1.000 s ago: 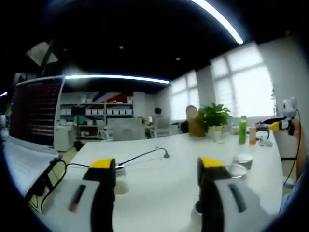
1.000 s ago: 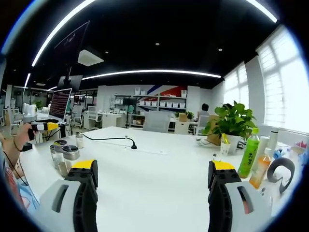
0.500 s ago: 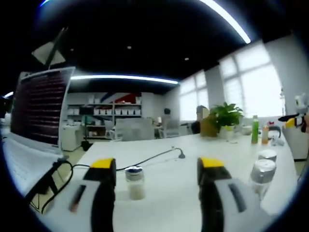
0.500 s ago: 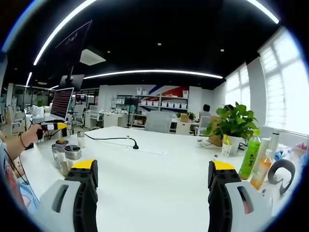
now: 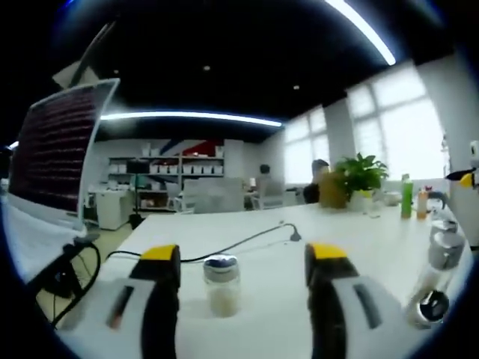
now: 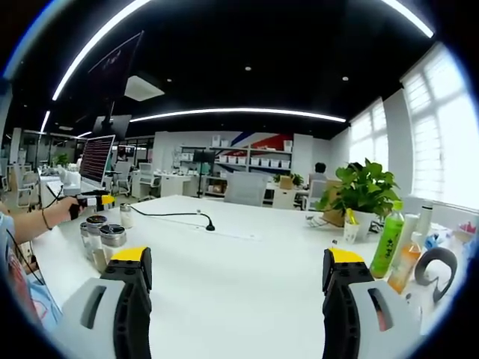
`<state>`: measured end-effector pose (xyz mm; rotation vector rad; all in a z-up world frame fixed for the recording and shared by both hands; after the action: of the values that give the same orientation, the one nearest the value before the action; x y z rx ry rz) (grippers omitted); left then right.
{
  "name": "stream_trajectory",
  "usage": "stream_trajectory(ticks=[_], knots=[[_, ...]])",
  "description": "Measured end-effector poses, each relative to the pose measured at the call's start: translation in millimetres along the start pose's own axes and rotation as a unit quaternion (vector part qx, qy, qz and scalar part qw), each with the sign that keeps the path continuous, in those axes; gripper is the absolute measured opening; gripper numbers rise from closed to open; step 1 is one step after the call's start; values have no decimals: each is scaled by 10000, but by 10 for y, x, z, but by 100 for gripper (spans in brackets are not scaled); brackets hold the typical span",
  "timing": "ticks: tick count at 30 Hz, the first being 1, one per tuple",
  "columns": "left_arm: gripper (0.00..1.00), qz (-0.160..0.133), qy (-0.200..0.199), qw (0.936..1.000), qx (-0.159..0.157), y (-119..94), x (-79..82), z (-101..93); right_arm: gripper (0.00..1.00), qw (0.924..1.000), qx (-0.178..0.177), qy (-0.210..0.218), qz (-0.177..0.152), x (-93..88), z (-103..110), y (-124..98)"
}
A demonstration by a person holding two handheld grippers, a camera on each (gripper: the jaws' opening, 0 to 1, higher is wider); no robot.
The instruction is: Rotate the seasoning bottle until the label or dispensing opening points toward the visible target arrow and the bottle remains upright within the marked orientation range
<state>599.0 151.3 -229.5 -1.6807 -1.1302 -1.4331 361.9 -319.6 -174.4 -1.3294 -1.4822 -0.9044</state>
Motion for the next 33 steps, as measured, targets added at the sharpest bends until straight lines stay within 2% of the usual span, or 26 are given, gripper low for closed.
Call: stream_trajectory(ticks=[4,8,11,14,18,27,33], knots=[[72,26,33,9999,120,110,-79,104,98,9999,39,-84,-63,47,34,-24],[69,63,-211,9996,184,197,-170,177,99,9999,43,-129,-100,59,27,-17],[69,63,-231,9994,245,232,-227,205,99,9999,31,-107,-82,40,8,-4],[68,-46,-149,9994,297,228,-254,145,99,9999,27,-97,-84,33,-5,1],[64,-141,-87,9994,294,298,-283,171,98,9999,19,-100,-82,25,-14,8],[59,-92,-240,9988,415,417,-431,125,99,9999,-2,-83,-67,5,-20,14],[57,-77,-164,9986,495,480,-481,115,98,9999,19,-78,-64,7,-19,10]])
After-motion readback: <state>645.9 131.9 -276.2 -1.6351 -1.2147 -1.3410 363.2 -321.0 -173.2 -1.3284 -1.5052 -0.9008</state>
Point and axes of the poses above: the point that each gripper's makers call its tool centre point, and the gripper's own axes: y roughly forward along the fingers, z roughly to its left, x roughly out of its top, the point moved 3 cm from there along -y, roughly backward along the fingers, and after that the axes turned 12 degrees about -y, right-handed, at the moved point
